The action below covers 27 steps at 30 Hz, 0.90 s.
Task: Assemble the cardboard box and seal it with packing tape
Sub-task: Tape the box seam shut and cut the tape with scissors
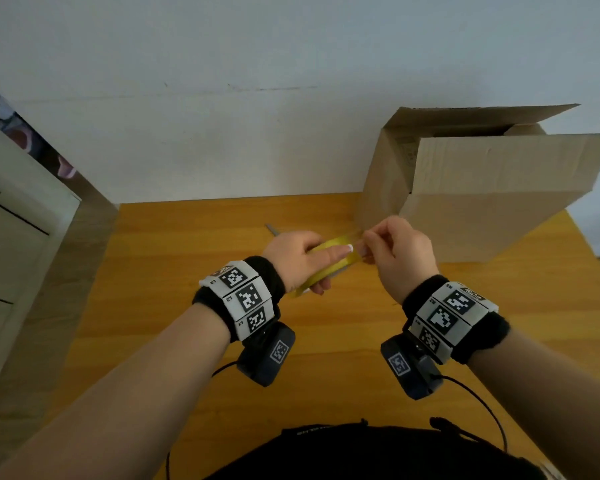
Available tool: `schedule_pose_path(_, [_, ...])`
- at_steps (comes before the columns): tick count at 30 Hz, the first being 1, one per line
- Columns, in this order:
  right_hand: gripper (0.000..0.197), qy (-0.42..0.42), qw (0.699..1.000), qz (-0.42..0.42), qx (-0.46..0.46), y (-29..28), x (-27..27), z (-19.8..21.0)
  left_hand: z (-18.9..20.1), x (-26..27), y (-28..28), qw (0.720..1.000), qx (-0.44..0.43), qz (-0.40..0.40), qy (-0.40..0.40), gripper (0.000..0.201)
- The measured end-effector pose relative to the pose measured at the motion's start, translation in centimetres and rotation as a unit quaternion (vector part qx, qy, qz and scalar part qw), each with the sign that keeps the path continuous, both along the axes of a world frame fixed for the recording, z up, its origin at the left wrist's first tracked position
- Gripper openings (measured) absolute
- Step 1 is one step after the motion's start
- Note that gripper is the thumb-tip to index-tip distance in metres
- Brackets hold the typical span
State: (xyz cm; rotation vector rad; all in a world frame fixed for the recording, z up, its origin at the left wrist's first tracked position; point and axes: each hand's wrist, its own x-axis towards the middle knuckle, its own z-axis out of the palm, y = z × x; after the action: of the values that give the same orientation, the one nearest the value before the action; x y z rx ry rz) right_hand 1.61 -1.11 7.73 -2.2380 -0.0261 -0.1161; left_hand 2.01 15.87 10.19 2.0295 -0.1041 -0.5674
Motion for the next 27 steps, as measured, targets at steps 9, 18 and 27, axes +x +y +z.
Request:
schedule_pose_path(9, [0.013, 0.078, 0.995, -0.053, 0.03, -6.3, -0.8, -1.5, -1.0, -0.2, -6.7, 0.998, 0.056, -0.036, 0.002, 0.049])
schedule_pose_path(18, [0.013, 0.116, 0.987, -0.093, 0.063, -14.9, -2.2, -2.1, -1.5, -1.9, -15.1, 0.999, 0.04, -0.019, 0.022, 0.043])
schedule_pose_path(27, [0.014, 0.145, 0.978, -0.108, 0.105, -22.8, -2.6, -2.3, -2.5, -3.0, -19.1, 0.986, 0.161, -0.015, -0.026, 0.047])
